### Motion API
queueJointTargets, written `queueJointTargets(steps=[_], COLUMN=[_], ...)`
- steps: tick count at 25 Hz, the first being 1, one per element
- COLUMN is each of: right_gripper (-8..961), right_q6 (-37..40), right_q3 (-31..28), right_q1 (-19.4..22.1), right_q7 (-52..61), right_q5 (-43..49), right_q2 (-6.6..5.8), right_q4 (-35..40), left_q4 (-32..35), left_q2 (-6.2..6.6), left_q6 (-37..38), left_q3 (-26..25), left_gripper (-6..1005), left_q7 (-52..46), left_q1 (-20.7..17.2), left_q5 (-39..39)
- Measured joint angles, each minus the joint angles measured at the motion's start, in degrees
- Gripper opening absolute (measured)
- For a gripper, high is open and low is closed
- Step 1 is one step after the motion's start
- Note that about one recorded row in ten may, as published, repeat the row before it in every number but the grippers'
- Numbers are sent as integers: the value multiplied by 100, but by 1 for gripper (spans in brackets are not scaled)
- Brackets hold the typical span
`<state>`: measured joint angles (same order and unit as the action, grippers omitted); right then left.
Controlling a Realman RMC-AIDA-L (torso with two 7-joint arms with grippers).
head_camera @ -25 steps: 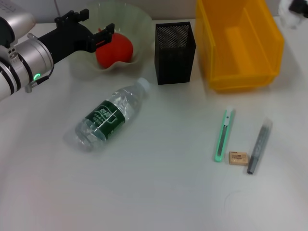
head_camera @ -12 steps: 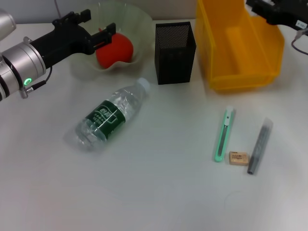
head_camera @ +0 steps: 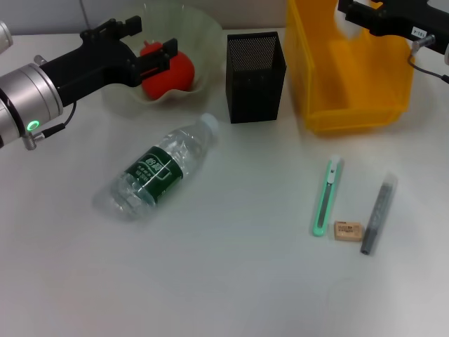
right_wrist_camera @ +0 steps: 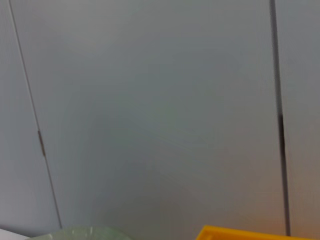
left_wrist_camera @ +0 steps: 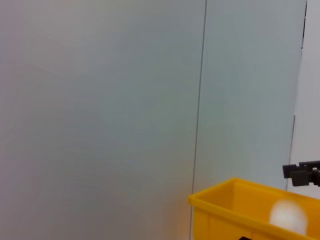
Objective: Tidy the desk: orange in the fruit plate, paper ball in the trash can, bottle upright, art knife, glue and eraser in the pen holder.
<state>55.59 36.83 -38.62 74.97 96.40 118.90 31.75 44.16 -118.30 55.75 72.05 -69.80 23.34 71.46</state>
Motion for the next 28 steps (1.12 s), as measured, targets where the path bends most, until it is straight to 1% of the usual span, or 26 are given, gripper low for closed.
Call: queueJointTargets(steps=[7, 12, 14, 15, 16, 18, 19, 20, 21, 22, 23, 24, 25, 26, 27, 28], right_gripper=[692, 692, 692, 692, 692, 692, 692, 692, 692, 692, 692, 692, 692, 692, 692, 692], right_q6=[-86, -56, 156, 624, 624, 1279, 1627, 2223, 2223, 2512, 2685, 2791, 2898, 2898, 2911, 2915], right_q3=[-1, -36, -73, -82, -82, -90, -89, -79, -79, -75, -80, -90, -104, -104, -107, -107], right_q1=[-3, 9, 95, 278, 278, 552, 692, 926, 926, 1046, 1141, 1220, 1371, 1371, 1447, 1510], right_q7=[0, 103, 111, -2, -2, -262, -420, -677, -677, -780, -827, -854, -910, -910, -955, -1008], right_q5=[-19, -65, -301, -812, -812, -1568, -1954, -2526, -2526, -2745, -2859, -2916, -2990, -2990, -3030, -3076], right_q2=[9, 14, 18, 19, 19, 19, 20, 25, 25, 28, 29, 29, 29, 29, 30, 32], right_q4=[-8, -11, -12, -8, -8, -41, -89, -229, -229, -317, -382, -430, -507, -507, -550, -606], left_q4=[17, 9, 89, 278, 278, 538, 682, 979, 979, 979, 1182, 1519, 1861, 1949, 2129, 2162], left_q2=[-1, -3, 4, 9, 9, 8, 2, -11, -11, -11, -15, -12, -12, -14, -27, -29], left_q6=[-1, -6, 7, 67, 67, 222, 347, 646, 646, 646, 836, 992, 998, 992, 975, 972], left_q3=[11, 29, 70, 89, 89, 91, 90, 106, 106, 106, 168, 355, 618, 688, 857, 888], left_gripper=[788, 787, 787, 787, 787, 786, 786, 786, 786, 786, 786, 786, 786, 785, 785, 785], left_q7=[-159, -197, -368, -729, -729, -1200, -1461, -1904, -1904, -1904, -2210, -2711, -3357, -3545, -4004, -4112], left_q1=[41, 65, 66, 66, 66, 65, 66, 63, 63, 63, 60, 67, 131, 161, 254, 271], left_q5=[259, 284, 407, 787, 787, 1320, 1586, 2024, 2024, 2024, 2247, 2599, 3149, 3364, 3808, 3925])
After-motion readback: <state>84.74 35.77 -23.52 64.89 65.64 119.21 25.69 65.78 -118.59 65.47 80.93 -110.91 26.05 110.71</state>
